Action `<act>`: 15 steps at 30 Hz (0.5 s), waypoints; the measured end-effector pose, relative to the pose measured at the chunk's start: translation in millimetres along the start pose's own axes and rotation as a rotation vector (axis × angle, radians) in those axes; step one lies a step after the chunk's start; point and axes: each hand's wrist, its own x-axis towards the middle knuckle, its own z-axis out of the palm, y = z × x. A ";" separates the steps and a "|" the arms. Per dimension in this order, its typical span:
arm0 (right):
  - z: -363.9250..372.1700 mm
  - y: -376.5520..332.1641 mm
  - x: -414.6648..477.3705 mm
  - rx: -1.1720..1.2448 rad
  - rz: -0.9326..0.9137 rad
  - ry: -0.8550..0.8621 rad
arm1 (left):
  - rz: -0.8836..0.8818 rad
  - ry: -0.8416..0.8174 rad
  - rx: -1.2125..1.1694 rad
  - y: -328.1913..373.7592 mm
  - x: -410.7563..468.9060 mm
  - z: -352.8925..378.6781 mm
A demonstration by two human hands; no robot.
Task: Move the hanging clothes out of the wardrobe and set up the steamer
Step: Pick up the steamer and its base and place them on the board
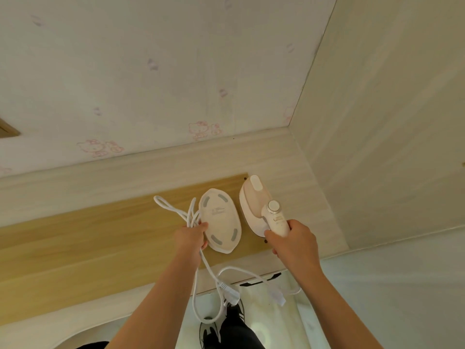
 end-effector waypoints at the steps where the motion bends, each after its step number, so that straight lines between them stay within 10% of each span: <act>1: 1.0 -0.3 1.6 -0.005 -0.004 -0.002 | 0.010 0.003 0.005 -0.1 0.6 0.0; 15: 20.7 -11.2 8.7 -0.041 -0.039 -0.033 | -0.028 -0.012 0.039 -0.1 1.6 -10.3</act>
